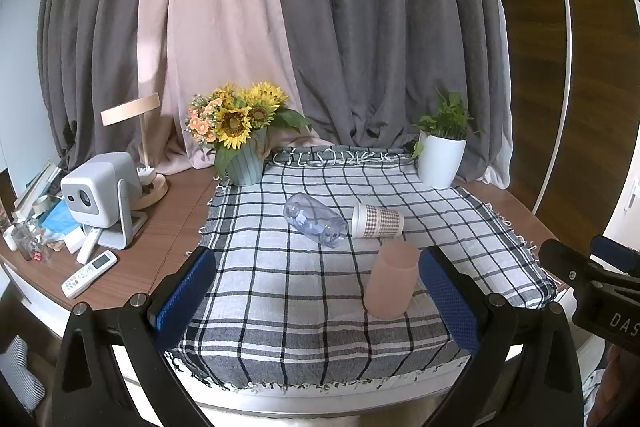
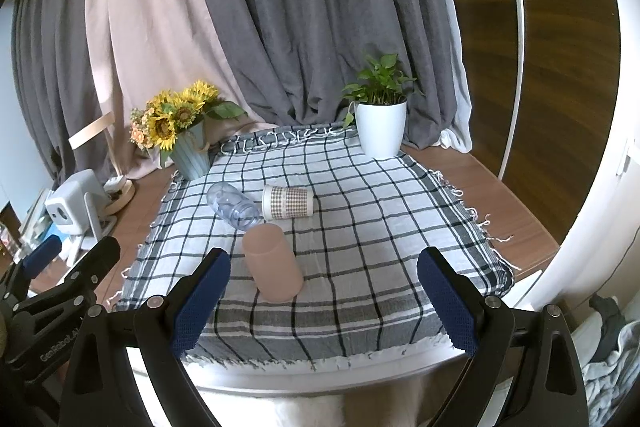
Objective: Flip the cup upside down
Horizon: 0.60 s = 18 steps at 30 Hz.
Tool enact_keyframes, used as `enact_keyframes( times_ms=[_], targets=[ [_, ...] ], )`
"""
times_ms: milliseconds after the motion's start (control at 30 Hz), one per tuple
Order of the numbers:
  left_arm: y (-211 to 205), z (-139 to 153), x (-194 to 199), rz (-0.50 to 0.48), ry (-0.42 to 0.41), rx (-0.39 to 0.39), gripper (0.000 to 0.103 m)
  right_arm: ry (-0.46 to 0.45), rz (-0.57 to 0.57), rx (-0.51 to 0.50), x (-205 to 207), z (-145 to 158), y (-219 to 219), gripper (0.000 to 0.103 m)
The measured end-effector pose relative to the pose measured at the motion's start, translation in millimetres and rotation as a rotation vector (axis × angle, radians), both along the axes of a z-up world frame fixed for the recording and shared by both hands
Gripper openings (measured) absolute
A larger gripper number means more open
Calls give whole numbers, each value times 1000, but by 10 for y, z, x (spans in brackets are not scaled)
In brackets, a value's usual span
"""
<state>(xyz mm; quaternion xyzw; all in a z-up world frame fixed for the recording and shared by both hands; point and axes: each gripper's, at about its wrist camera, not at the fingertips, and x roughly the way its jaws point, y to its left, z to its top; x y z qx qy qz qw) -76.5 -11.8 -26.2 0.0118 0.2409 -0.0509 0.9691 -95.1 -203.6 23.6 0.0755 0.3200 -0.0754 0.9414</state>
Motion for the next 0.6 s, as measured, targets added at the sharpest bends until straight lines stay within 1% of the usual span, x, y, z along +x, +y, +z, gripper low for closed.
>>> enact_keyframes(
  times_ms=[333, 600],
  targets=[
    [72, 9, 5, 12, 1, -7, 103, 2, 3, 2, -6, 3, 20, 95],
    [107, 2, -20, 5, 1, 3, 103, 4, 2, 2, -11, -5, 18, 95]
  ],
)
